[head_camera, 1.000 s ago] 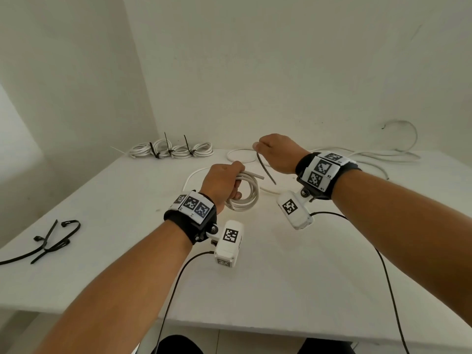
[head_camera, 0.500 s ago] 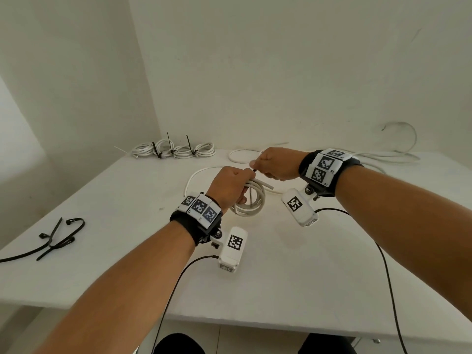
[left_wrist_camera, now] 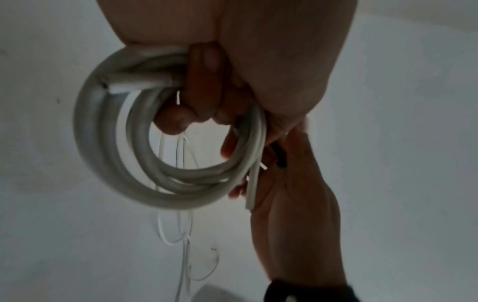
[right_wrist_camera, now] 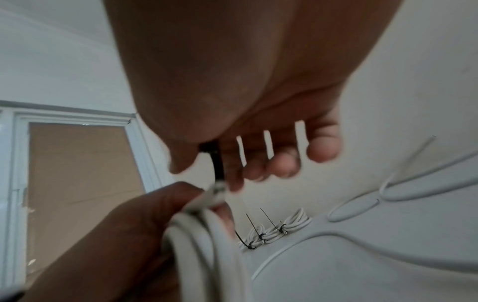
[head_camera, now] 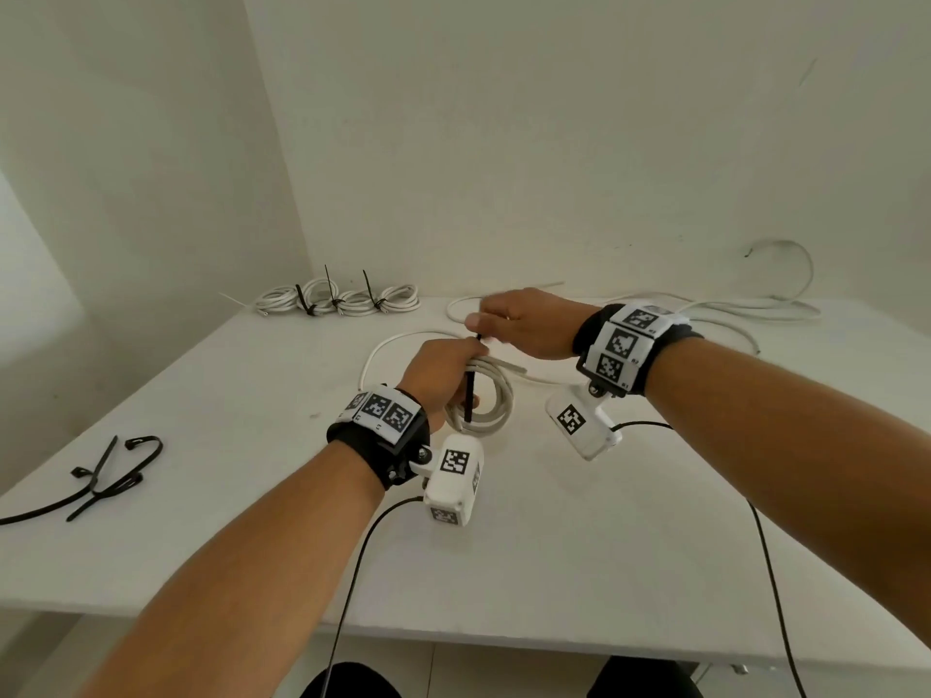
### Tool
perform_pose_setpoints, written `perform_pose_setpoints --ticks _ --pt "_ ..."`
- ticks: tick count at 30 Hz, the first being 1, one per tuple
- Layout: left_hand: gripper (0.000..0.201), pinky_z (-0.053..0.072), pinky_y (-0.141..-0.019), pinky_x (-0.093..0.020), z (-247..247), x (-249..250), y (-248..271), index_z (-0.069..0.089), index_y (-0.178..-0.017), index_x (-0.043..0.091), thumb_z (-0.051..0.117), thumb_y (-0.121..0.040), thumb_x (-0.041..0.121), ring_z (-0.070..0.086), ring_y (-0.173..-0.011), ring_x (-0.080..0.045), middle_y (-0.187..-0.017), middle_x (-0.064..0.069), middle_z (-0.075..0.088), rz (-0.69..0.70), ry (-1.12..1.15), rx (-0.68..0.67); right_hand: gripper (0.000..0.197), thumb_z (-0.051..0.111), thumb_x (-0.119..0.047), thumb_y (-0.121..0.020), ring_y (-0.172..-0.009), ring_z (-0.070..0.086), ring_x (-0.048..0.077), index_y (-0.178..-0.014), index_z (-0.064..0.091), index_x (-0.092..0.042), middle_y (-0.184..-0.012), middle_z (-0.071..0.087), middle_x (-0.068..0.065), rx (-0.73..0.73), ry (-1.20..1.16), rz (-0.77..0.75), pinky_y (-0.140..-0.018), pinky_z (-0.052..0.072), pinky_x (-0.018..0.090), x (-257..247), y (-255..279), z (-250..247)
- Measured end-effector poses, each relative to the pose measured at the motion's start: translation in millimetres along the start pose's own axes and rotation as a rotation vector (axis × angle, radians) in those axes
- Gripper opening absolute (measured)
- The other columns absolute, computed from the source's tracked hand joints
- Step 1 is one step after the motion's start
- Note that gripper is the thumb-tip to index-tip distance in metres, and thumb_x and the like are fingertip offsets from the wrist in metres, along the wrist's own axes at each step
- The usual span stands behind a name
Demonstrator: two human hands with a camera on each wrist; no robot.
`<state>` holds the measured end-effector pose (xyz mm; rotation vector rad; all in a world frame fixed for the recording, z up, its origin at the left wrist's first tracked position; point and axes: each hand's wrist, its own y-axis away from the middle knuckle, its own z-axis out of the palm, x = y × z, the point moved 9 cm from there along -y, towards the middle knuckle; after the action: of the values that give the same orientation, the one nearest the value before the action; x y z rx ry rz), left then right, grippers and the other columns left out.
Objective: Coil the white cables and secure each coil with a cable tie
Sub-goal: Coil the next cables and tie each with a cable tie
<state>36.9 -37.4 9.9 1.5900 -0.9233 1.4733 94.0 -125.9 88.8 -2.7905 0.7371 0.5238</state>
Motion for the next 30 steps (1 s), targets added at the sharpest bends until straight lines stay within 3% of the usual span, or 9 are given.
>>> perform_pose_setpoints --ticks 2,5,8,12,16,19,22,26,30 --pt "0.024 0.042 -0.051 -0.032 -10 -5 -4 0.059 -0.07 0.01 0.058 -0.089 0.024 0.042 -0.04 -0.019 -0.053 -0.005 0.042 -0.054 0.107 0.063 0.029 0.057 -0.048 -0.095 -0.086 0.055 0.01 -0.107 0.057 -0.021 -0.103 0.058 -0.006 0.174 -0.003 -0.149 -0.068 0.041 0.016 -13 5 -14" --pt "0.025 0.042 -0.047 -0.03 -23 -5 -4 0.06 -0.067 0.008 0.057 -0.087 0.021 0.035 -0.04 -0.021 -0.048 -0.007 0.037 -0.09 0.186 0.157 0.032 0.076 -0.033 -0.084 -0.1 0.052 0.009 -0.111 0.061 -0.026 -0.115 0.054 -0.007 0.217 0.024 -0.39 -0.083 0.04 0.01 -32 15 -13" --pt "0.027 0.04 -0.048 -0.029 -28 -3 -6 0.056 -0.061 0.01 0.055 -0.087 0.017 0.035 -0.042 -0.021 -0.045 -0.005 0.037 -0.099 0.194 0.202 0.034 0.082 -0.033 -0.074 -0.107 0.051 0.017 -0.105 0.068 -0.028 -0.12 0.054 -0.003 0.202 0.124 -0.442 -0.093 0.043 0.035 -36 15 6" --pt "0.029 0.035 -0.047 -0.026 -17 -3 -10 0.06 -0.061 0.015 0.054 -0.089 0.018 0.04 -0.045 -0.019 -0.056 -0.005 0.047 -0.107 0.234 0.147 0.018 0.08 -0.021 -0.075 -0.098 0.056 0.023 -0.092 0.075 -0.02 -0.11 0.061 0.002 0.308 0.069 -0.533 -0.086 0.049 0.045 -41 20 17" --pt "0.043 0.036 -0.042 -0.026 -9 -5 -8 0.051 -0.052 0.018 0.046 -0.095 0.018 0.021 -0.036 -0.014 -0.045 0.002 0.03 -0.073 0.193 0.036 0.009 0.078 -0.018 -0.083 -0.093 0.061 0.007 -0.086 0.072 -0.012 -0.108 0.064 -0.005 0.398 -0.212 -0.369 -0.08 0.052 0.03 -21 18 3" --pt "0.038 0.037 -0.044 -0.027 -8 -1 -6 0.046 -0.058 0.016 0.046 -0.096 0.017 0.021 -0.038 -0.014 -0.045 0.003 0.027 -0.036 0.07 -0.003 0.008 0.077 -0.021 -0.083 -0.082 0.059 -0.003 -0.085 0.071 -0.016 -0.115 0.063 -0.012 0.471 -0.257 -0.242 -0.067 0.044 0.016 -6 21 -1" --pt "0.03 0.037 -0.046 -0.029 -8 6 -7 0.048 -0.064 0.013 0.047 -0.093 0.015 0.024 -0.038 -0.015 -0.043 0.002 0.032 -0.001 -0.017 0.008 0.009 0.078 -0.02 -0.083 -0.069 0.057 -0.009 -0.085 0.073 -0.013 -0.127 0.058 -0.014 0.537 -0.343 -0.137 -0.061 0.043 0.012 6 24 -2" --pt "0.026 0.038 -0.048 -0.029 -6 10 -10 0.053 -0.067 0.009 0.043 -0.091 0.009 0.028 -0.037 -0.016 -0.043 0.0 0.036 0.036 -0.113 0.006 0.008 0.075 -0.016 -0.083 -0.067 0.059 -0.007 -0.091 0.076 -0.016 -0.1 0.074 -0.011 0.533 -0.418 -0.084 -0.061 0.043 0.011 11 24 -1" --pt "0.028 0.038 -0.048 -0.029 -4 9 -11 0.054 -0.071 0.01 0.043 -0.097 0.013 0.027 -0.041 -0.016 -0.045 0.002 0.035 0.076 -0.122 -0.024 0.002 0.075 -0.015 -0.083 -0.059 0.057 -0.01 -0.082 0.073 -0.015 -0.092 0.075 -0.003 0.54 -0.407 -0.076 -0.057 0.04 0.006 10 25 0"
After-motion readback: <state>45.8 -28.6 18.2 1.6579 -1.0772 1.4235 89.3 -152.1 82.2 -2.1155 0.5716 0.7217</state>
